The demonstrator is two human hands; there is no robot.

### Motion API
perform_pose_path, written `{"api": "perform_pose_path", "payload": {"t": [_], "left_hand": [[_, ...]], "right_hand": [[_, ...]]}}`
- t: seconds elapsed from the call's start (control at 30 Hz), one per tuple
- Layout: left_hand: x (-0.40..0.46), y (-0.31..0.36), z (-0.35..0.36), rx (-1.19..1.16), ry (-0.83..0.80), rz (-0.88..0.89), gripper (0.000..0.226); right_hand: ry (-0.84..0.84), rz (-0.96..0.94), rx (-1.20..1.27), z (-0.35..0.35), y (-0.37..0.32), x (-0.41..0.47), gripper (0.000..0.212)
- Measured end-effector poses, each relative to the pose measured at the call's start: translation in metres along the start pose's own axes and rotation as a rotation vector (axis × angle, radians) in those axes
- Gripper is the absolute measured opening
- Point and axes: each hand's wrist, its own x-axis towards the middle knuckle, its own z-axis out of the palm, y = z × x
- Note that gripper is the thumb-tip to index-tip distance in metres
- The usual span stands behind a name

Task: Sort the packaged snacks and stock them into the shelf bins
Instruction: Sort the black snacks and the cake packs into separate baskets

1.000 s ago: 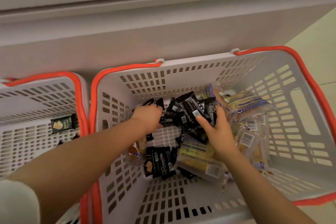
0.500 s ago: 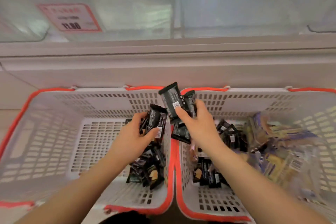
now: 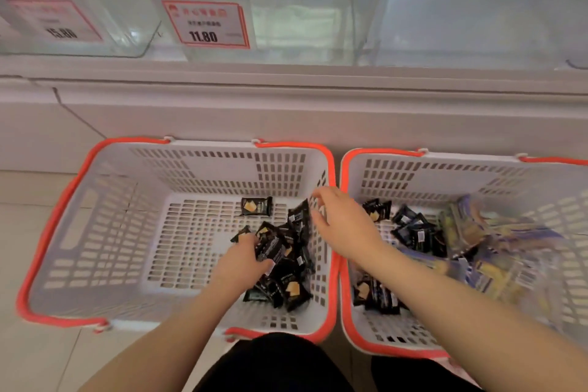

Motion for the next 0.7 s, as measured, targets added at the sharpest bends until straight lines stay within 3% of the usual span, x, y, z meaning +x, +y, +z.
{"api": "perform_pose_path", "payload": {"t": [0.07,0.13,0.23,0.3,0.4,0.5,0.6,0.7], "left_hand": [[-0.003,0.022,0.007,0.120,0.011,0.134,0.051],[-0.012,0.047,0.009,0.161,0.164,0.353,0.042],[-0.027,0.087,0.002,0.116,0.324,0.798,0.027],[-0.031,0.115,0.002,0.164,0.247,0.993,0.023],[-0.020,0.158,0.017,0.417,0.004,1.045,0.025],[0.003,0.192,0.043,0.692,-0.169,0.980,0.027],[0.029,0.209,0.068,0.944,-0.311,0.883,0.025],[0.048,0.222,0.089,1.090,-0.468,0.836,0.022]], "right_hand": [[0.143,0.068,0.083,-0.008,0.020,-0.014,0.029],[0.172,0.178,0.144,-0.014,0.048,-0.027,0.022],[0.045,0.348,0.092,-0.016,0.097,-0.047,0.019],[-0.072,0.453,0.011,-0.013,0.127,-0.059,0.018],[-0.319,0.464,-0.154,0.000,0.158,-0.072,0.015],[-0.508,0.279,-0.359,0.021,0.175,-0.078,0.035],[-0.604,0.082,-0.454,0.038,0.189,-0.082,0.051],[-0.574,0.009,-0.520,0.042,0.209,-0.084,0.049]]}}
